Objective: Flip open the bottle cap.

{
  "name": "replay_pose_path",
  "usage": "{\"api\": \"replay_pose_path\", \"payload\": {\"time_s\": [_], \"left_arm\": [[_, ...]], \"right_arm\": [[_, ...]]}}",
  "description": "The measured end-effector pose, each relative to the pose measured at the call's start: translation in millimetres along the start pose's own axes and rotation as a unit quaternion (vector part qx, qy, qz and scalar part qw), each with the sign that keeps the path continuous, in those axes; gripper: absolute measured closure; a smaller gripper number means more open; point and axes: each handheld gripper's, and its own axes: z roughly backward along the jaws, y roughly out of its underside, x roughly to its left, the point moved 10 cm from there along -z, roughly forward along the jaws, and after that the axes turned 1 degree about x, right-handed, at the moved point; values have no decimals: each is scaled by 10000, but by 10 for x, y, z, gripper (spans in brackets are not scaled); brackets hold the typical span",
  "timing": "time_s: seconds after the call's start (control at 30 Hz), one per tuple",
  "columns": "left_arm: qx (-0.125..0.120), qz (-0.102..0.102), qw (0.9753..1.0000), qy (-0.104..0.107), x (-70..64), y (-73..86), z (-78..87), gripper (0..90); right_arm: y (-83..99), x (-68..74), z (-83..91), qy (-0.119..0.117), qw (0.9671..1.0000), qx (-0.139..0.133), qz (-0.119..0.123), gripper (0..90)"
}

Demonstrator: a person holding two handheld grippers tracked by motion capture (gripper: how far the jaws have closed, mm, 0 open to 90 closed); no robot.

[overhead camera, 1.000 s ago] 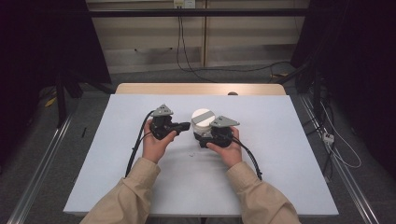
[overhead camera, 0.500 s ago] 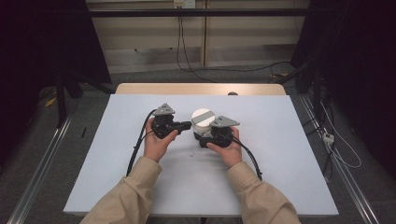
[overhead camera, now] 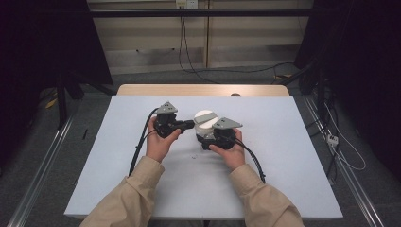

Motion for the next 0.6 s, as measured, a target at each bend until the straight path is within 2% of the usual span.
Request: {"api": "replay_pose_path", "payload": {"time_s": [0.6], "left_arm": [[-86,-87,9999,66,-78,-177,19,898]], "right_arm": [[1,1,-1,6,10000,7,4,187]]}}
